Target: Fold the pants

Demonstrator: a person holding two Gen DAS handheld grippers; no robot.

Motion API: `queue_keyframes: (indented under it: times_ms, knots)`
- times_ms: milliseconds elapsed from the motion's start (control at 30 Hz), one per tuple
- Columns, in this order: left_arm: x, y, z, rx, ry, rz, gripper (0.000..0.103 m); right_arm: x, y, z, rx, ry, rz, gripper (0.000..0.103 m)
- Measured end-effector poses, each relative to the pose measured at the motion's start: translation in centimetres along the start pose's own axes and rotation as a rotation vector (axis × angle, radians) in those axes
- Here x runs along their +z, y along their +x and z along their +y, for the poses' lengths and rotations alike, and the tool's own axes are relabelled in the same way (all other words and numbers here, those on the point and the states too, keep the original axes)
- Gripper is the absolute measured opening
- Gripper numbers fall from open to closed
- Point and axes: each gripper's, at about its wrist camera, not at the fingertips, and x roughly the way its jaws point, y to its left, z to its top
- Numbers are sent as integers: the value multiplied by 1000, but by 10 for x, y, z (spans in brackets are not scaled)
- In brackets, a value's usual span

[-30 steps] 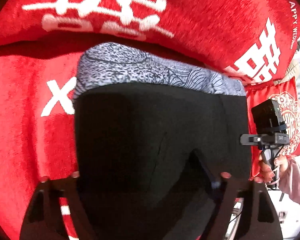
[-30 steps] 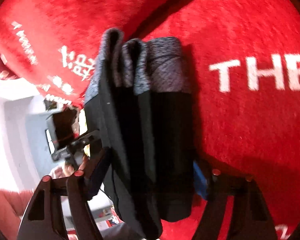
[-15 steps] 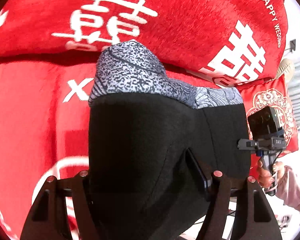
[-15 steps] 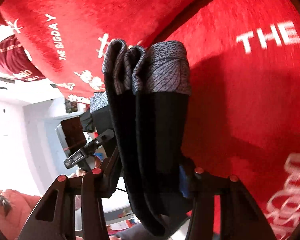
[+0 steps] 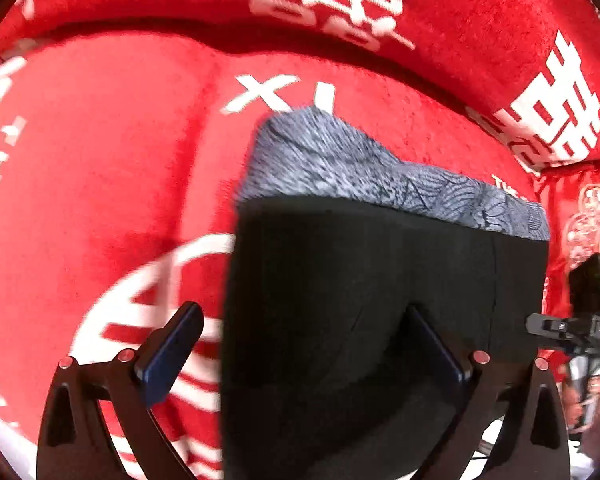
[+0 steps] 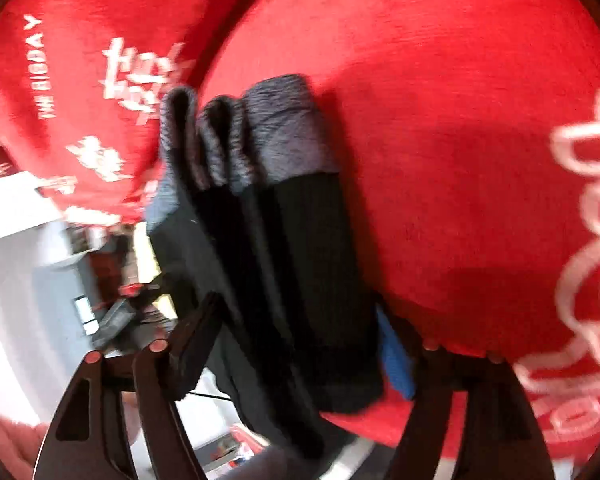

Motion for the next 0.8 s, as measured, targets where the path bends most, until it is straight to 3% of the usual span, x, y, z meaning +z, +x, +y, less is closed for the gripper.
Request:
queue_keyframes:
  times_ms: [67, 133, 233, 333, 433, 567, 633, 733, 800]
  knots:
    - [1, -17, 0, 59, 9, -22, 102, -5, -17, 1, -68, 12, -34, 77]
    - [2, -43, -4, 64, 20, -67, 102, -7, -39, 7, -150, -1, -84, 73]
    - [10, -70, -25, 39, 86, -131, 102, -3, -61, 27, -177, -51, -163, 38]
    - [17, -70, -57, 18, 181, -159, 102, 5, -62, 61, -206, -144, -207, 37]
    - [20, -48, -59, 54, 195, -140, 102, 16, -46, 90, -219, -231, -199, 37]
    - [18, -3, -36, 157, 88, -55, 102, 21, -20, 82, -307, -262, -170, 37]
    - [14, 0, -29, 114, 54, -57, 102, 24, -6, 74, -317, -235, -155, 37]
    - [9, -6, -37, 157, 93, -71, 102, 20, -13, 65, -268, -215, -183, 37]
    - [5, -9, -46, 192, 137, -63, 102, 14, -14, 66, -292, -222, -185, 37]
